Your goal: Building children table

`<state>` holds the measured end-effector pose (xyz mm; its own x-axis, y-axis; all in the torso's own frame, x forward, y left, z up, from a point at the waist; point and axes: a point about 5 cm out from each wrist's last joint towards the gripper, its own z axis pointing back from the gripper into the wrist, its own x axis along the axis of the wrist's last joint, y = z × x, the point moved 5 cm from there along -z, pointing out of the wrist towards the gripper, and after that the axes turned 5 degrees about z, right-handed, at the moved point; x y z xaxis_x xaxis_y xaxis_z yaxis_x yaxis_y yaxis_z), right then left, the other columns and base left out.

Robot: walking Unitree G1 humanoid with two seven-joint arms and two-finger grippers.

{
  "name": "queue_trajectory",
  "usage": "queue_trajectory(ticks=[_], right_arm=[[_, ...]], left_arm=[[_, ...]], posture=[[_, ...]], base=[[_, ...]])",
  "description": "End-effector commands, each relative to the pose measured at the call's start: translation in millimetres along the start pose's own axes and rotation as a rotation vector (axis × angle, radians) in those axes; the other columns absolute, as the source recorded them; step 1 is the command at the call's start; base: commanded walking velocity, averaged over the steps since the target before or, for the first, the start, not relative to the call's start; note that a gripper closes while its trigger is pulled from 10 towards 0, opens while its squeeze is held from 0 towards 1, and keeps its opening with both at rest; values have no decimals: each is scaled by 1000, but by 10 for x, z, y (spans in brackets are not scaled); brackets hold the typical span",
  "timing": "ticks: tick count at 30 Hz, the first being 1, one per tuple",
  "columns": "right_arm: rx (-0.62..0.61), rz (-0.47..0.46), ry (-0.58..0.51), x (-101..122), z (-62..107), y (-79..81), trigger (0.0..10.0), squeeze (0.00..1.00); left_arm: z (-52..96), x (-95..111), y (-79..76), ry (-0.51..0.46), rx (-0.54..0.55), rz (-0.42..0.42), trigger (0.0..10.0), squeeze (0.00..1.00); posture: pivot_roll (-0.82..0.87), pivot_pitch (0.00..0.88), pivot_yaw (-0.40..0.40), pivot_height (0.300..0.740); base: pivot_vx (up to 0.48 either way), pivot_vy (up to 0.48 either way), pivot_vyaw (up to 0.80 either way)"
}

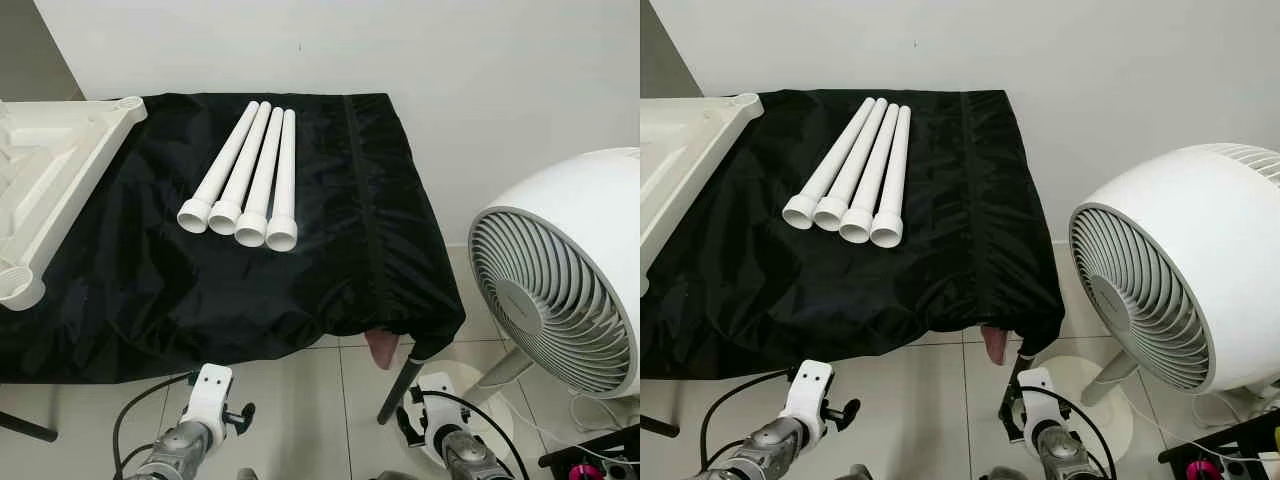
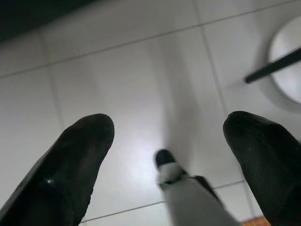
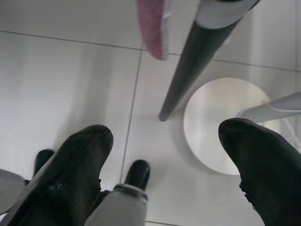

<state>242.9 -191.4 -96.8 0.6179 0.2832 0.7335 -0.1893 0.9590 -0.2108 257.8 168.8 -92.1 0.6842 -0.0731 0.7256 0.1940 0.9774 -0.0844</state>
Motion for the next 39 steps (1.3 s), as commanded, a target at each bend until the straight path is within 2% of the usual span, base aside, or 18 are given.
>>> queue_trajectory(ticks=[1,4,7,8,10,13,18,19,27,29,31,39], right_arm=[[8,-31,31,-80,17,56,10000,0],[-6,13,25,-67,16,39,10000,0],[-1,-5,22,-62,14,37,10000,0],[-1,23,17,-49,11,28,10000,0],[3,58,11,-35,9,31,10000,0],[9,62,10,-34,10,40,10000,0],[8,62,11,-35,9,38,10000,0],[-2,39,16,-38,7,19,10000,0],[9,9,23,-63,14,38,10000,0],[18,-7,39,-113,30,59,10000,0],[36,-2,86,-302,103,109,10000,0],[33,-17,131,-506,200,135,10000,0]], left_arm=[[11,19,158,2,116,-15,10000,0],[2,59,151,-7,106,-23,10000,0],[-11,84,107,-13,83,-45,10000,0],[-22,84,41,-13,55,-89,10000,0],[-22,63,23,-11,53,-85,10000,0],[-18,46,20,-8,53,-91,10000,0],[-2,-3,37,-2,61,-50,10000,0],[12,-22,81,-8,92,5,10000,0],[37,-110,91,1,113,34,10000,0],[54,-187,74,22,109,27,10000,0],[95,-358,40,69,95,28,10000,0],[130,-476,15,99,84,44,10000,0]], posture=[[-62,0,106,740],[-60,0,103,740],[-55,0,90,740],[-47,0,76,740],[-47,0,76,740],[-36,0,64,740],[-14,0,49,740],[-8,0,48,740],[-17,0,49,740],[-19,0,47,740],[-41,0,57,740],[-56,0,63,740]], base=[[0,0,0],[0,0,0],[0,0,0],[0,0,0],[0,0,0],[0,0,0],[0,0,0],[0,0,0],[0,0,0],[0,0,0],[0,0,0],[0,0,0]])
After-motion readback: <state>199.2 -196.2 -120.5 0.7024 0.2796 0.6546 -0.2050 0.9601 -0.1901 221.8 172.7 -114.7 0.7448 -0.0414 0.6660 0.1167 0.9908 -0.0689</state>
